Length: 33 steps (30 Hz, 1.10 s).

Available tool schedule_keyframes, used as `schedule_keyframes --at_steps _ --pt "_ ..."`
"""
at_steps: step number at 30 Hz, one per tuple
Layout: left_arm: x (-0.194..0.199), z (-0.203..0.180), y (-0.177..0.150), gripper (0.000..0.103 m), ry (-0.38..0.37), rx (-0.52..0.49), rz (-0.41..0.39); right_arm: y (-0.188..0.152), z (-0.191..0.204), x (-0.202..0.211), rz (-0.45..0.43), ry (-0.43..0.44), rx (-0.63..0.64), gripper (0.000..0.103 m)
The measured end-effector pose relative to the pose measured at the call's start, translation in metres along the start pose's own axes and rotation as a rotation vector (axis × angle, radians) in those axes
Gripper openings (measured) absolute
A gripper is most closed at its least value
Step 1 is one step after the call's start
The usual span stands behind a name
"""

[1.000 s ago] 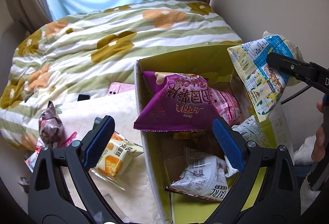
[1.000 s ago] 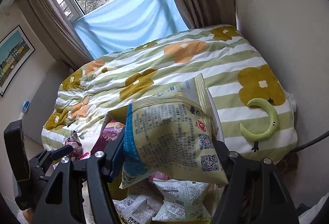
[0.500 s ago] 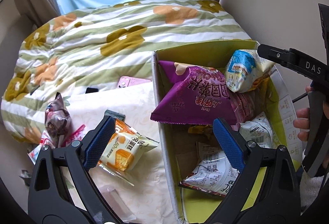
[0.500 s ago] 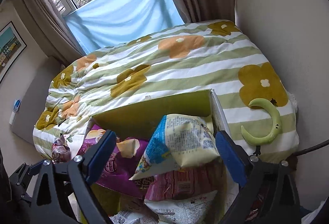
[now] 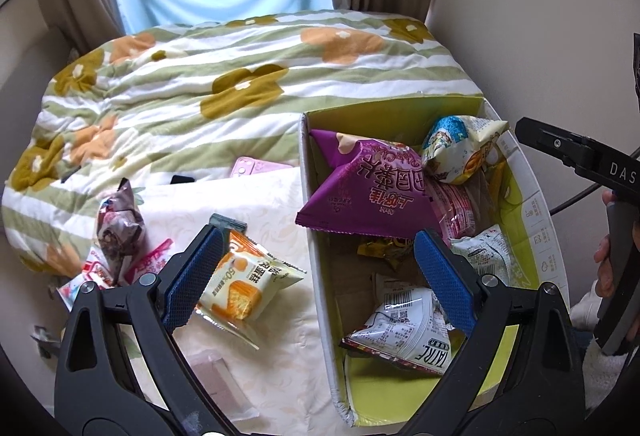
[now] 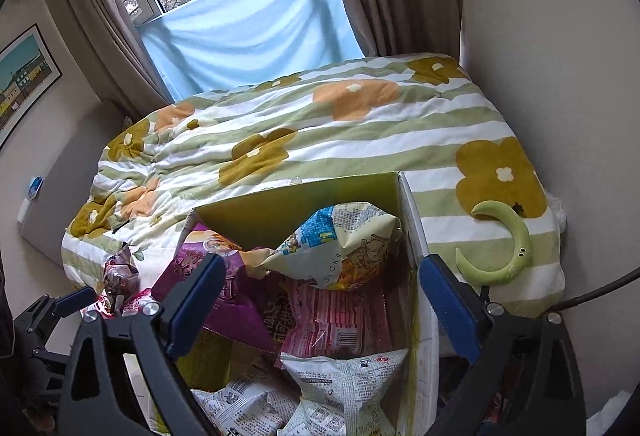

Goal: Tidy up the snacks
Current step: 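Drop the purple bag into the box with left tool while right drops blue-white bag, then move both tools back over the remaining snacks on the table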

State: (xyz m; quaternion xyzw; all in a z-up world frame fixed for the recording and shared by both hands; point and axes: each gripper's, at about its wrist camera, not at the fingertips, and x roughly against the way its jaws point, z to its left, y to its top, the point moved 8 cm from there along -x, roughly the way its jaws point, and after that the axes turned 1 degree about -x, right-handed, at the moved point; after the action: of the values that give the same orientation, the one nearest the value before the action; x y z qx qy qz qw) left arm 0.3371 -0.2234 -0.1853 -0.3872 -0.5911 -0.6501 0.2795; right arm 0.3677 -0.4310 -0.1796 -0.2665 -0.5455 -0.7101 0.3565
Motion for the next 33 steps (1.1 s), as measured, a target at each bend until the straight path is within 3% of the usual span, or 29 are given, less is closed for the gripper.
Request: schedule_keyframes --at_steps 7,18,22,27,33 --pt "0.040 0.039 -0.014 0.096 0.028 0.062 -0.040 -0.002 0.025 0.029 -0.034 0.033 0.067 0.097" --pt "0.095 0.140 -0.079 0.096 0.058 0.162 -0.084 -0.042 0.112 0.068 -0.094 0.062 0.151 0.097" --pt "0.110 0.178 -0.107 0.096 0.082 0.151 -0.088 -0.063 0.152 0.076 -0.105 0.082 0.155 0.097" --pt "0.115 0.222 -0.138 0.096 0.060 0.140 -0.064 -0.096 0.203 0.074 -0.088 0.115 0.163 0.097" --pt "0.102 0.263 -0.157 0.096 0.035 0.037 -0.022 -0.141 0.252 0.049 -0.021 0.134 0.126 0.097"
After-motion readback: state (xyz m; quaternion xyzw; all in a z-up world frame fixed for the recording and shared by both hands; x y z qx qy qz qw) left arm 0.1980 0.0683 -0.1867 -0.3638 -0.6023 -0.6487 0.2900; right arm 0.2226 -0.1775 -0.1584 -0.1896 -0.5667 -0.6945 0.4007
